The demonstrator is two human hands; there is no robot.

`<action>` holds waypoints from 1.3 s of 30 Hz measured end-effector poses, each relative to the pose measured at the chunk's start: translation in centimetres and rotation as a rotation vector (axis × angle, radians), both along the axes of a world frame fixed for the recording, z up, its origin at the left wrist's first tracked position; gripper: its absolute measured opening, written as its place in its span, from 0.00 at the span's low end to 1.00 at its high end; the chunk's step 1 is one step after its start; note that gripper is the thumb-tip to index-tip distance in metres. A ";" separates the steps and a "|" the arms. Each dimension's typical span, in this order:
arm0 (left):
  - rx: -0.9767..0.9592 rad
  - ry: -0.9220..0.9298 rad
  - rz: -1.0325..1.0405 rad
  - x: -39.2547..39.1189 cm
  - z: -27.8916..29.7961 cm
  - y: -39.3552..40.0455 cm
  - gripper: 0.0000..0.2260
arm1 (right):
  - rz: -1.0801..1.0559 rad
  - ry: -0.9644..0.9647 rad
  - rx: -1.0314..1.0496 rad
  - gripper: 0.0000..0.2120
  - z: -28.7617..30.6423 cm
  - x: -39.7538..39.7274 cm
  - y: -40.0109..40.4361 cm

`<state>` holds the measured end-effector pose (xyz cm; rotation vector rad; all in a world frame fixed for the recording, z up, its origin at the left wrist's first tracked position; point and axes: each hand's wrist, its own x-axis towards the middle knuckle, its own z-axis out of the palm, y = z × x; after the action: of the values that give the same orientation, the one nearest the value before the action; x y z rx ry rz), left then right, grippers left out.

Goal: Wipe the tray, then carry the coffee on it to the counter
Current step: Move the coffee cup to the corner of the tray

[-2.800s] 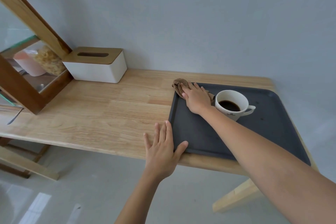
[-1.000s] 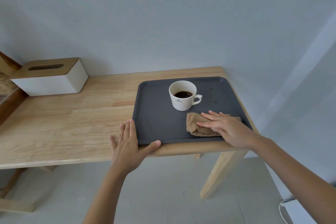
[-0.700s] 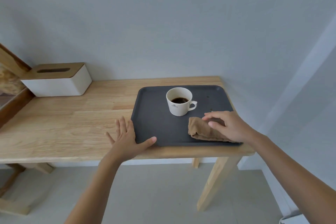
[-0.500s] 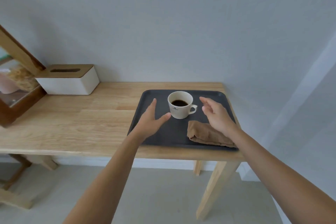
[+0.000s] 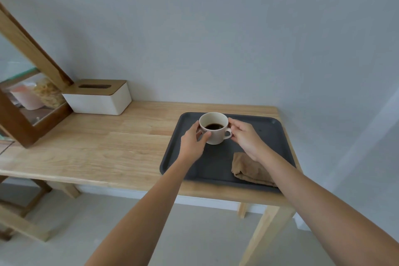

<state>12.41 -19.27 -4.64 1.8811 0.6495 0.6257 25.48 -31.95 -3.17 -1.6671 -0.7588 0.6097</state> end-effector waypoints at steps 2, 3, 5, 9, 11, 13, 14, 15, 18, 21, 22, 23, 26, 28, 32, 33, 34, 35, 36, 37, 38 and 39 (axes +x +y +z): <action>0.011 0.003 0.006 -0.2 0.2 1.7 0.21 | 0.003 0.003 0.002 0.19 -0.1 -0.3 1.8; 0.010 0.003 0.004 -0.3 0.4 2.6 0.20 | 0.005 0.009 0.002 0.20 0.0 -0.4 2.8; 0.004 0.008 -0.002 -0.5 0.7 4.5 0.19 | 0.015 0.008 0.002 0.23 0.2 -0.7 4.7; 0.016 0.024 0.023 -0.6 1.1 7.8 0.19 | 0.051 -0.017 0.001 0.23 0.3 -0.7 8.1; 0.027 0.039 0.022 -0.7 1.0 8.9 0.19 | 0.061 -0.020 0.005 0.23 0.3 -0.7 9.2; 0.045 0.058 0.024 -0.7 0.8 9.6 0.19 | 0.059 -0.021 0.003 0.25 0.2 -0.7 9.8; 0.057 0.059 0.023 -0.7 0.7 9.8 0.19 | 0.055 -0.022 0.001 0.25 0.1 -0.7 10.0; 0.073 0.066 0.028 -0.7 0.7 9.8 0.19 | 0.050 -0.023 -0.002 0.25 -0.1 -0.6 10.1; 0.114 0.079 0.036 -1.0 1.0 9.2 0.20 | 0.049 -0.013 -0.010 0.23 -0.1 -0.7 9.8; 0.169 0.115 0.011 -1.8 1.3 7.5 0.21 | 0.102 -0.053 -0.058 0.20 0.9 -1.2 8.0; 0.215 0.142 0.013 -2.2 1.0 6.9 0.23 | 0.117 -0.080 -0.091 0.21 1.4 -1.4 6.9; 0.257 0.205 0.023 -2.8 0.8 5.9 0.27 | 0.120 -0.109 -0.129 0.21 1.9 -1.5 5.6; 0.336 0.412 0.018 -4.7 -0.1 1.4 0.31 | 0.109 -0.274 -0.202 0.22 2.8 -1.6 -0.1; 0.459 0.497 -0.004 -5.9 -0.5 -2.0 0.30 | 0.106 -0.420 -0.258 0.20 2.6 -1.9 -4.5; 0.670 0.618 -0.009 -6.3 -2.4 -6.2 0.30 | 0.214 -0.627 -0.435 0.22 1.2 -2.9 -10.5; 0.701 0.645 -0.004 -6.1 -2.8 -6.5 0.29 | 0.264 -0.680 -0.492 0.23 0.7 -3.1 -11.2; 0.725 0.666 -0.005 -6.0 -3.0 -6.6 0.29 | 0.309 -0.736 -0.545 0.24 0.0 -3.2 -11.5; 0.741 0.688 -0.016 -6.0 -3.2 -6.6 0.28 | 0.344 -0.792 -0.586 0.24 -0.6 -3.3 -11.6; 0.754 0.700 -0.025 -6.0 -3.4 -6.5 0.28 | 0.360 -0.844 -0.610 0.24 -1.1 -3.2 -11.7; 0.761 0.705 -0.032 -6.0 -3.5 -6.5 0.28 | 0.363 -0.885 -0.617 0.23 -1.5 -3.0 -11.6; 0.766 0.709 -0.038 -6.0 -3.4 -6.4 0.28 | 0.360 -0.908 -0.613 0.23 -1.7 -2.8 -11.3; 0.770 0.715 -0.048 -6.0 -3.3 -6.4 0.28 | 0.356 -0.914 -0.604 0.22 -1.7 -2.5 -10.9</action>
<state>6.40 -25.68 -7.98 2.8797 0.8807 0.1373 22.97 -42.90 -4.90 -2.4238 -1.6711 0.2946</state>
